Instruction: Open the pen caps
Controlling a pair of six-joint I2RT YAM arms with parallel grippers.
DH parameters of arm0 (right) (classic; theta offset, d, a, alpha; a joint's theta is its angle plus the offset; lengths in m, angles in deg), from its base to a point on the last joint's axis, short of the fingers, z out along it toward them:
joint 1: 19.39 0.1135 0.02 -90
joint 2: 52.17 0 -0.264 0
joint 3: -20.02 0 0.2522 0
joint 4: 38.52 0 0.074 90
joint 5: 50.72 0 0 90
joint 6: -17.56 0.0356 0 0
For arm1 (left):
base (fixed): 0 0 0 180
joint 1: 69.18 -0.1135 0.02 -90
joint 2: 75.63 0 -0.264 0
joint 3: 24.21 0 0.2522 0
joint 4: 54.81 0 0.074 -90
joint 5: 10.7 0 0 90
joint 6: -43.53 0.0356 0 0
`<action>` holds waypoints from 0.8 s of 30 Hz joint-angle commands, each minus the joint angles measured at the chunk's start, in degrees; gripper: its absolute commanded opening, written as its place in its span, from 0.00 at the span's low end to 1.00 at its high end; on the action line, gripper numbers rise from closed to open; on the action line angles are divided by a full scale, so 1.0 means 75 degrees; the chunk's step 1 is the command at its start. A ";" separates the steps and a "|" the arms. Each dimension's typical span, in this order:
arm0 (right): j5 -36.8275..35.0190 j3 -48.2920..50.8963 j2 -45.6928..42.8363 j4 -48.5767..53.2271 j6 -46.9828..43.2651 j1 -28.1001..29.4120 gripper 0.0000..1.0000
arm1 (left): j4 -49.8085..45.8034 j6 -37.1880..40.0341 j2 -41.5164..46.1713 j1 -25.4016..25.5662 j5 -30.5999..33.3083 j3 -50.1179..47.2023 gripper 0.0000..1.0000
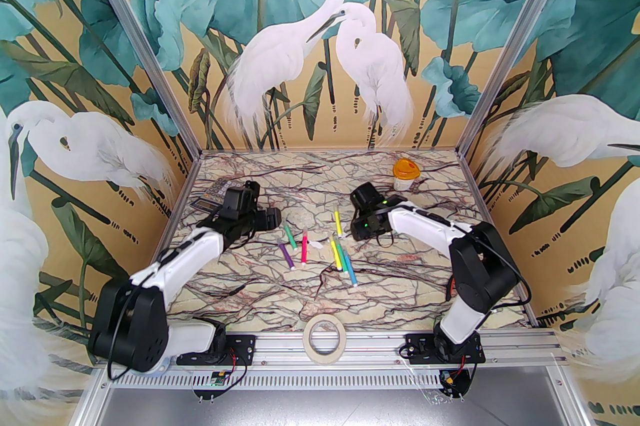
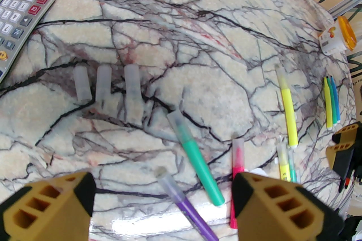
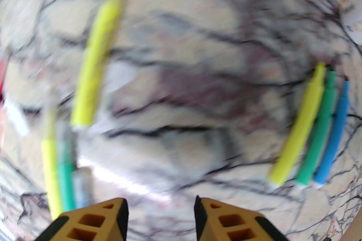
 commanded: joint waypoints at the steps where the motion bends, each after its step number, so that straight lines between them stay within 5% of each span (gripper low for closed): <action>1: 0.0346 0.0225 -0.0357 0.0419 0.0320 0.0286 0.46 | 0.0794 0.0093 0.0441 -0.0041 -0.0101 -0.0325 0.87; 15: 0.0952 0.1111 -0.0695 0.0612 0.1263 0.1461 0.45 | 0.1060 0.0378 0.1092 -0.0041 0.0025 -0.0693 0.92; 24: 0.1021 0.1192 -0.0341 0.0405 0.1410 0.1552 0.41 | 0.1063 0.0419 0.1152 -0.0041 0.0029 -0.0688 0.92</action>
